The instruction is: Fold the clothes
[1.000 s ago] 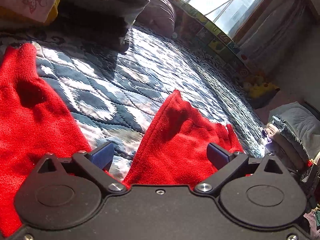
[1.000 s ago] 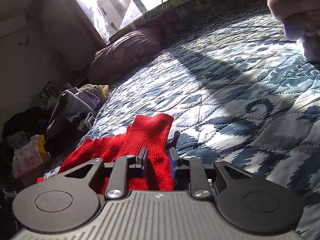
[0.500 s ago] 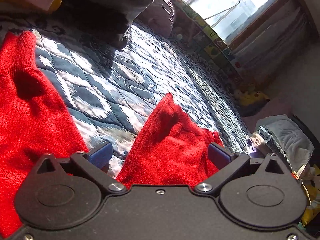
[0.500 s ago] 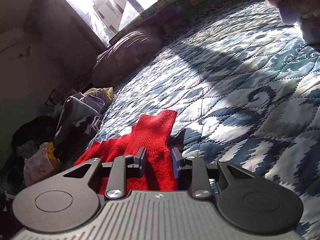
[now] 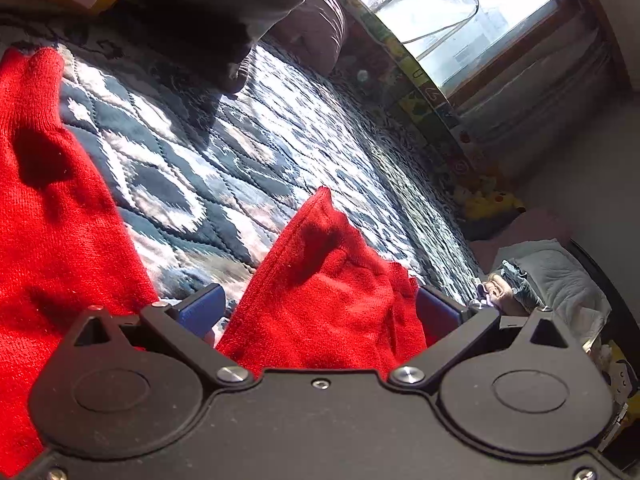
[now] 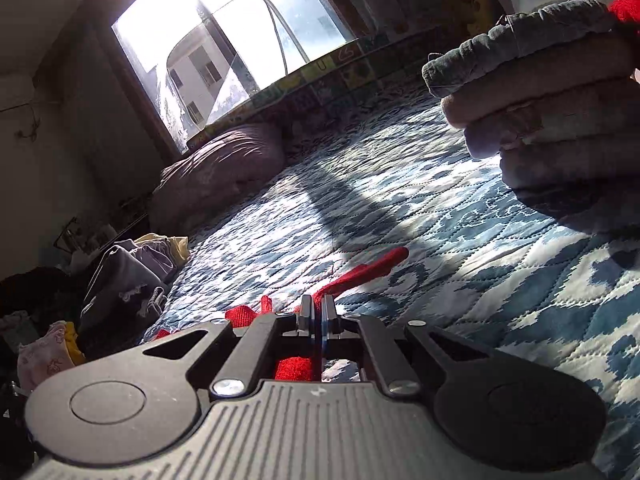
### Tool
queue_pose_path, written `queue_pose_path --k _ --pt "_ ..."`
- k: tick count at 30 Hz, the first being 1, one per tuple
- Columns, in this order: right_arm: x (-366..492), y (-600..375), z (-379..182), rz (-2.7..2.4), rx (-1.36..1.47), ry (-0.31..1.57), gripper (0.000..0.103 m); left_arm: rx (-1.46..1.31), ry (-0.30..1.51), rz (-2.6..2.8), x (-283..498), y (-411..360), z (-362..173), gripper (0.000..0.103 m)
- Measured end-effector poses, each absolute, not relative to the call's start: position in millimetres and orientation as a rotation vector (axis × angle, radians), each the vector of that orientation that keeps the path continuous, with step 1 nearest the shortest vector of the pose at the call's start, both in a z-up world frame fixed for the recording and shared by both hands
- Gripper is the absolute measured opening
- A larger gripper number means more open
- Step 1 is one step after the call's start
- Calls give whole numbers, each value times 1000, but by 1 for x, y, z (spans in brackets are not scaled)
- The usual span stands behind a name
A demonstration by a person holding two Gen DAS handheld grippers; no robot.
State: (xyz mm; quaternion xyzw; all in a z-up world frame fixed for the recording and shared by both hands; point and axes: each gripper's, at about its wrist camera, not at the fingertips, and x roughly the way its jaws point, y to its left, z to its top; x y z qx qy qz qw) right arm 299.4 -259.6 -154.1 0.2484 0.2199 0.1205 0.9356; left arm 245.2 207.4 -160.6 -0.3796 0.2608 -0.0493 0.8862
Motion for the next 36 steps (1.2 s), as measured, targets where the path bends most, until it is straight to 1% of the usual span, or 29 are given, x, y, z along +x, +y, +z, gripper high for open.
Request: queue_pose_path --k 6,12,14,15,17,18,22,24,25,26,27,28,31,32,34,35,36 --pt "265 -313 -156 99 508 437 5 -791 540 -120 242 202 -158 102" --pt "245 -360 -171 -4 560 483 6 -712 544 -188 241 182 -150 102" --pt "241 -369 -175 -30 586 494 14 -636 541 -251 240 164 -144 102" --pt "239 -373 -178 -46 602 499 20 -599 539 -285 240 154 -141 102" --pt "238 -384 -185 -60 679 503 58 -532 534 -375 236 132 -137 102" --pt "239 -388 -189 -53 719 503 62 -507 535 -421 233 121 -136 102" --pt "254 -392 -199 -17 801 518 62 -391 557 -623 216 67 -134 100" --pt "266 -389 -205 17 832 544 61 -331 577 -706 206 40 -137 89" --pt "270 -385 -208 35 841 556 58 -290 588 -743 201 26 -139 78" --pt "275 -378 -209 73 825 575 47 -257 597 -759 198 16 -141 71" --pt "278 -370 -206 100 781 588 34 -216 608 -774 194 4 -144 70" --pt "278 -359 -199 101 700 587 8 -192 625 -782 192 -5 -149 68" --pt "267 -353 -171 104 571 530 7 -150 720 -825 193 -26 -163 57" --pt "265 -355 -167 97 560 524 7 -123 758 -845 192 -33 -169 57" --pt "270 -359 -172 28 475 581 8 -46 805 -872 188 -47 -179 58" --pt "271 -362 -176 7 468 588 18 -15 798 -881 186 -50 -179 60" --pt "271 -364 -180 -10 471 589 19 9 793 -892 184 -52 -180 62"
